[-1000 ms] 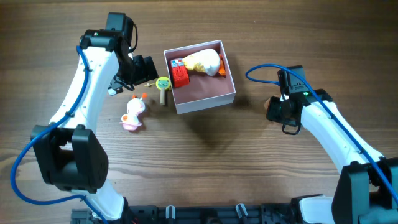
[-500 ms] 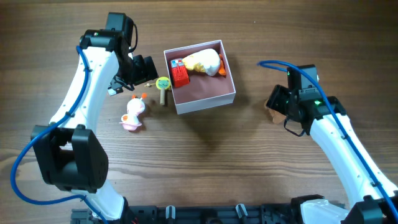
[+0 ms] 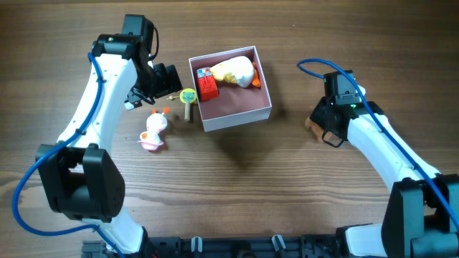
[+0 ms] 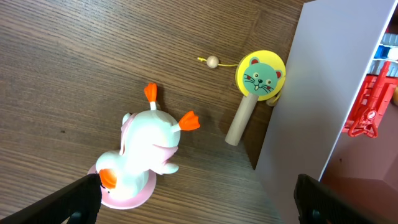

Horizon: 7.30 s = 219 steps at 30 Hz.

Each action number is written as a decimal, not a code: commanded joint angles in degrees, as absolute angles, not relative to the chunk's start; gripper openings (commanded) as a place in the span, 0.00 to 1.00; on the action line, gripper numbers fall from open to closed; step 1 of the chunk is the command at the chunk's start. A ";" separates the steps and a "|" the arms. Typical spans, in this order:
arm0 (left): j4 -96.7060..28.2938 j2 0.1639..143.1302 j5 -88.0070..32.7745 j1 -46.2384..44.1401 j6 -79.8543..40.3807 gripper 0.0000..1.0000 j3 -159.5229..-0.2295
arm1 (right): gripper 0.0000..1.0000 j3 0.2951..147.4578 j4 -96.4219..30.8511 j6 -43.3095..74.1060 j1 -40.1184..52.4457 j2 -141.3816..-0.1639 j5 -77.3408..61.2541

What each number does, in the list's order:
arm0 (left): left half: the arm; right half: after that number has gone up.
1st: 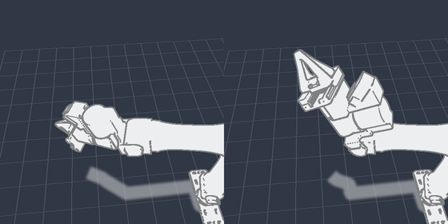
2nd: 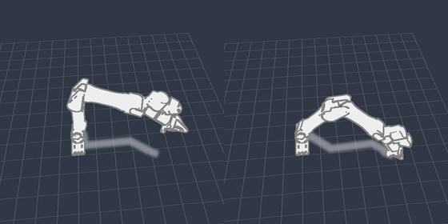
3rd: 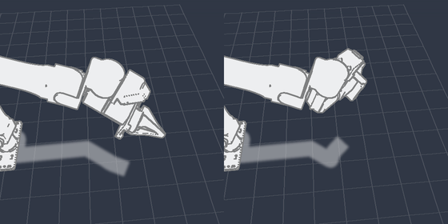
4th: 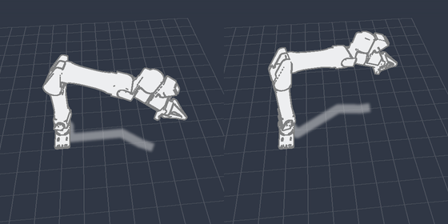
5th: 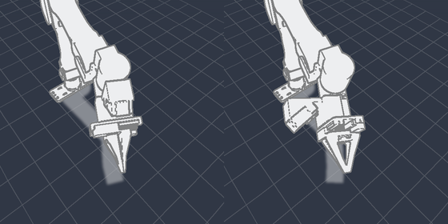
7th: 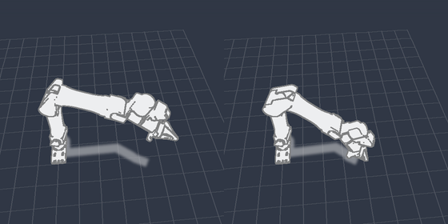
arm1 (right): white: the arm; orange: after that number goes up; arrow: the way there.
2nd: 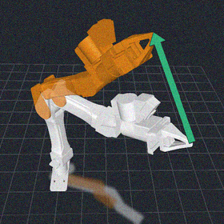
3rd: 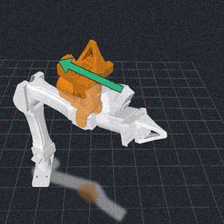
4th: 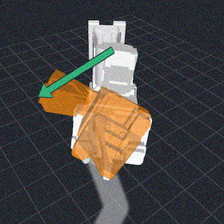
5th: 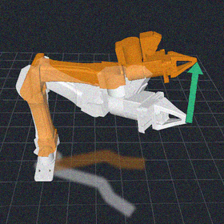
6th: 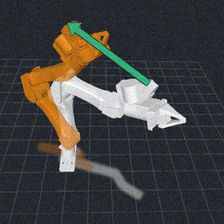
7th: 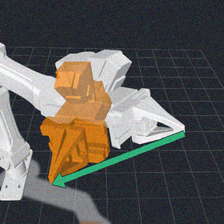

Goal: Pack container
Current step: 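Carry the brown plush bear with the right gripper over the box, then lower the bear into the box and open the right gripper, then lift the right gripper out of the box to the right, then reach the left gripper down to the pink-white duck toy and grasp it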

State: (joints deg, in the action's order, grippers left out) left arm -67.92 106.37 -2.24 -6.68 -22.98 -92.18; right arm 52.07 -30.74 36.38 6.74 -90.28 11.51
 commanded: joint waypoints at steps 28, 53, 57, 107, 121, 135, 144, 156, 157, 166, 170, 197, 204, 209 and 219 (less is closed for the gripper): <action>-67.90 105.75 -1.89 -6.52 -22.90 1.00 -91.81 | 0.04 68.84 -22.92 0.54 25.91 -83.46 -2.52; -67.90 105.78 -1.89 -6.52 -22.90 1.00 -91.83 | 0.04 68.84 -21.67 -7.53 31.07 -97.56 1.67; -67.90 105.78 -1.89 -6.52 -22.87 1.00 -91.81 | 0.04 68.84 -21.71 -7.46 31.07 -98.02 1.67; -67.90 105.75 -1.89 -6.52 -22.87 1.00 -91.81 | 0.04 68.51 -27.70 9.19 30.89 -98.06 1.23; -67.90 105.78 -1.89 -6.52 -22.90 1.00 -91.81 | 0.04 67.59 -26.63 8.97 30.89 -102.63 1.21; -67.90 105.75 -1.89 -6.52 -22.87 1.00 -91.81 | 0.53 67.85 -26.17 8.29 30.92 -103.72 1.21; -67.92 105.75 -1.89 -6.52 -22.90 1.00 -91.83 | 0.69 72.55 -27.18 5.96 30.92 -102.10 1.19; -67.90 105.75 -1.89 -6.52 -22.87 1.00 -91.83 | 0.75 77.28 -28.91 8.08 30.33 -95.77 8.67; -67.90 105.75 -1.89 -6.52 -22.87 1.00 -91.81 | 0.76 77.28 -29.76 9.32 29.95 -94.63 10.55; -67.90 105.75 -1.89 -6.52 -22.90 1.00 -91.81 | 0.84 77.28 -44.14 15.86 18.04 -84.64 15.03; -67.92 105.75 -1.89 -6.52 -22.90 1.00 -91.81 | 1.00 77.25 -49.32 14.98 13.63 -83.90 15.03; -64.93 105.78 -1.89 -6.52 -22.72 1.00 -91.81 | 0.99 77.25 -50.39 15.05 13.04 -84.05 15.00; -67.72 105.78 -1.83 -6.52 -22.68 1.00 -91.66 | 0.99 77.25 -50.39 15.03 13.04 -84.05 15.03; -66.81 105.78 0.34 -6.52 -22.68 1.00 -86.78 | 1.00 77.25 -50.39 15.05 13.04 -84.05 15.03; -56.82 105.78 2.07 -6.52 -22.70 1.00 -72.27 | 0.99 77.25 -50.37 15.05 13.04 -84.05 15.03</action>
